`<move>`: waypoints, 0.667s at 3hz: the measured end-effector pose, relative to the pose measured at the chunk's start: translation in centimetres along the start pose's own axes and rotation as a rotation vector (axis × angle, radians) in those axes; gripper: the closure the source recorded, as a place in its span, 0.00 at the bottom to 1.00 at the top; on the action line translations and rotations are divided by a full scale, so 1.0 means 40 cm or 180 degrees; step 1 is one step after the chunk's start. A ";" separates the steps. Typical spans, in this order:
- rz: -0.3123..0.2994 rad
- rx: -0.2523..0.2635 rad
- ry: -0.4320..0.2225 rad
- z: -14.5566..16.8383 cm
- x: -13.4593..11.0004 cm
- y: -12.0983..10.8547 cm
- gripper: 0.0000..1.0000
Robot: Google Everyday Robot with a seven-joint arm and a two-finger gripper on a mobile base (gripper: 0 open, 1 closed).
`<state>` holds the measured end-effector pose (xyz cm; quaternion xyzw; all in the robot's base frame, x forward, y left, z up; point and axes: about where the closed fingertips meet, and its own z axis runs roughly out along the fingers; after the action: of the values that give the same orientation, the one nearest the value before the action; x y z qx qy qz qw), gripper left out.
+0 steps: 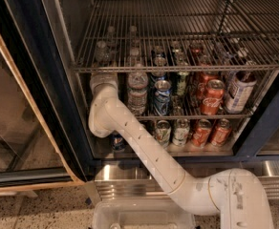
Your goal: Pick water bottle from middle shelf of fridge
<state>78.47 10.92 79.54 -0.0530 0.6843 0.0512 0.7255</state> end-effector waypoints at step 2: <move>0.0148 -0.0039 0.0119 -0.026 0.005 -0.004 1.00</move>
Offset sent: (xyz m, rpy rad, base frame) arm -0.0272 -0.0019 -0.0034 0.0832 0.0795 0.0570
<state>77.46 10.61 79.27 -0.0425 0.6984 0.0712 0.7109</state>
